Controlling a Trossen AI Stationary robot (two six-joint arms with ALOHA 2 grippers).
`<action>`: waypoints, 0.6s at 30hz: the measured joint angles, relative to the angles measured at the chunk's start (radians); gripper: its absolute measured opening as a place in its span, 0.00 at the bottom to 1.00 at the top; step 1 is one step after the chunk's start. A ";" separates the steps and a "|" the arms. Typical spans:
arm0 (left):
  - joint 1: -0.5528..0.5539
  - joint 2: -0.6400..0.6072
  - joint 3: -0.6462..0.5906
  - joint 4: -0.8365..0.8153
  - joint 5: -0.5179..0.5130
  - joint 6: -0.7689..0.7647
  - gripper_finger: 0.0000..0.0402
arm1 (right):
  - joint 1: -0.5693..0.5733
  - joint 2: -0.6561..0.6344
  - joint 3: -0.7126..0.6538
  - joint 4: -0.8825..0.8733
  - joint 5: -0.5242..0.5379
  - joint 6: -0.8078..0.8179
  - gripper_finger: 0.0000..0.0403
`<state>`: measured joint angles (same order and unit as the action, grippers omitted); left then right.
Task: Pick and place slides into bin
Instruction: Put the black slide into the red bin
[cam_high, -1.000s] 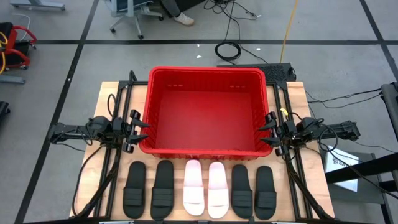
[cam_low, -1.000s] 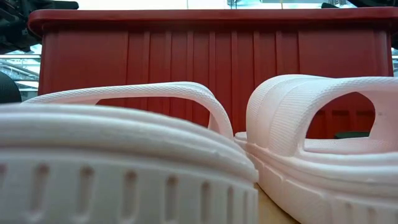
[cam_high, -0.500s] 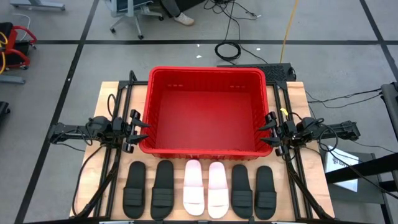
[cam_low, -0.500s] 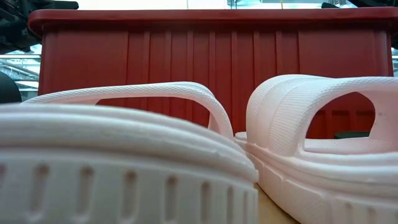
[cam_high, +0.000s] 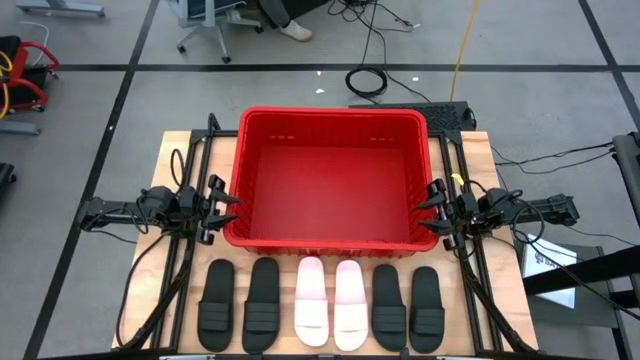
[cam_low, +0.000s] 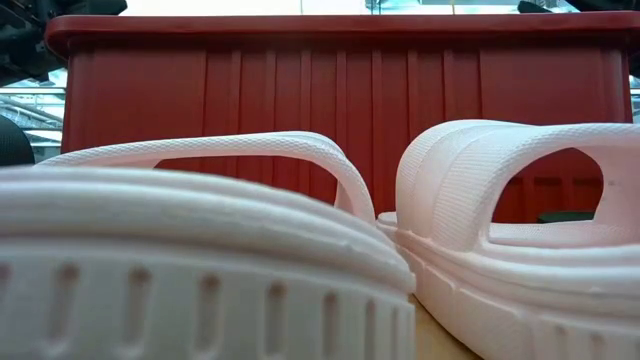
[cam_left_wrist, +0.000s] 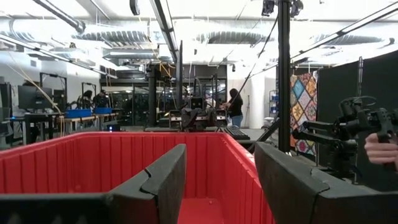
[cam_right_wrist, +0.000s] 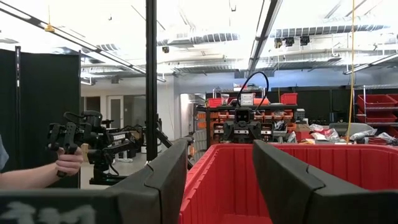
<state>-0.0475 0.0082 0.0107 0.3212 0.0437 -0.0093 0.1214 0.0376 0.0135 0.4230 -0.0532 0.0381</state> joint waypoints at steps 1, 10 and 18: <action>0.000 0.000 0.000 0.002 0.000 0.001 0.49 | 0.000 0.000 0.000 0.001 0.000 0.000 0.43; 0.000 0.000 0.000 0.074 -0.001 -0.004 0.49 | 0.000 0.000 0.000 0.023 0.000 -0.004 0.42; 0.000 0.000 0.000 0.074 -0.034 -0.055 0.49 | 0.000 0.000 0.000 0.038 0.000 -0.025 0.42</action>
<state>-0.0475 0.0082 0.0105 0.3951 0.0095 -0.0643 0.1212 0.0376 0.0136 0.4605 -0.0528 0.0135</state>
